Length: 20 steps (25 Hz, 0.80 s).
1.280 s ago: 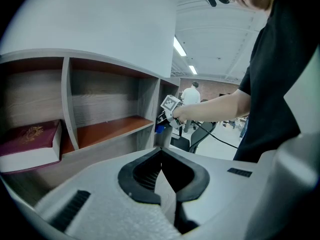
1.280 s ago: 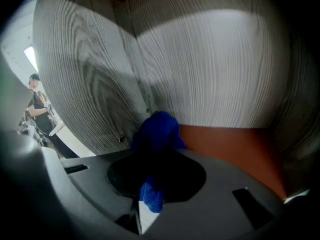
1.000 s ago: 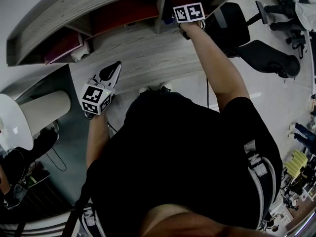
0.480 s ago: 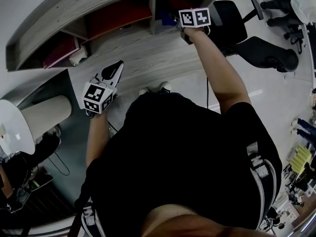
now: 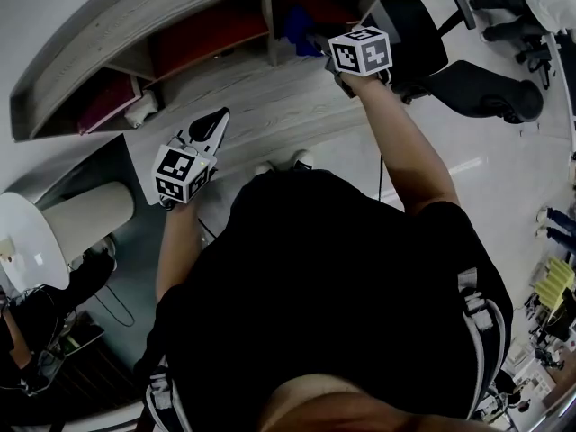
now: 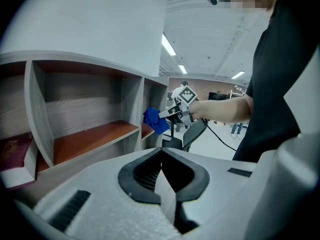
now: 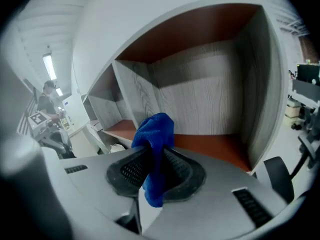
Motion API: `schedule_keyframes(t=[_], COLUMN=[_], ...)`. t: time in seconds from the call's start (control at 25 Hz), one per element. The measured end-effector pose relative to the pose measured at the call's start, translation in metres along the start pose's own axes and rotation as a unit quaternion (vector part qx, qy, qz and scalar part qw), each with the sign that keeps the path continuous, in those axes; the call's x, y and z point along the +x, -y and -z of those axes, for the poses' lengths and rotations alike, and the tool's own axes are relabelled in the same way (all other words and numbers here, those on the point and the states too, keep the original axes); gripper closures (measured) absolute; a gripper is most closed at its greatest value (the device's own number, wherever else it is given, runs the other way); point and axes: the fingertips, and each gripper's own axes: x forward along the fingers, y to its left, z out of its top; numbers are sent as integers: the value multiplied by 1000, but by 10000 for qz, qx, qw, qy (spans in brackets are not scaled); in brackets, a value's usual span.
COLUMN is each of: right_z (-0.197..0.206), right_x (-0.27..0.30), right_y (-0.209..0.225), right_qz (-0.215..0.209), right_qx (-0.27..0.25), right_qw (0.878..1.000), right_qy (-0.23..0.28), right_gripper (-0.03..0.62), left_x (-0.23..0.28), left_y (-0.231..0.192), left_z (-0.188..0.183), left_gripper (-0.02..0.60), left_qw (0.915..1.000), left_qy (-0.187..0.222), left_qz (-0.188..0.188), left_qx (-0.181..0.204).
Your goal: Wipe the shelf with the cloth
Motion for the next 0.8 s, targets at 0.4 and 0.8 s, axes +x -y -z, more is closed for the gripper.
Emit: schedule_keyframes(t=[0.4, 0.8], right_z=[19, 36], right_x=[-42, -74], right_y=[-37, -68], right_qz=[44, -131], right_qx=[-669, -713], right_qw=[9975, 9970], right_qy=[211, 284], right_gripper=[537, 537], left_x=[19, 31], left_y=[4, 12], left_z=[-11, -19], left_gripper=[565, 565], left_qw=[9996, 9992], left_qy=[21, -5], left_qz=[232, 307], left_qx=[158, 249])
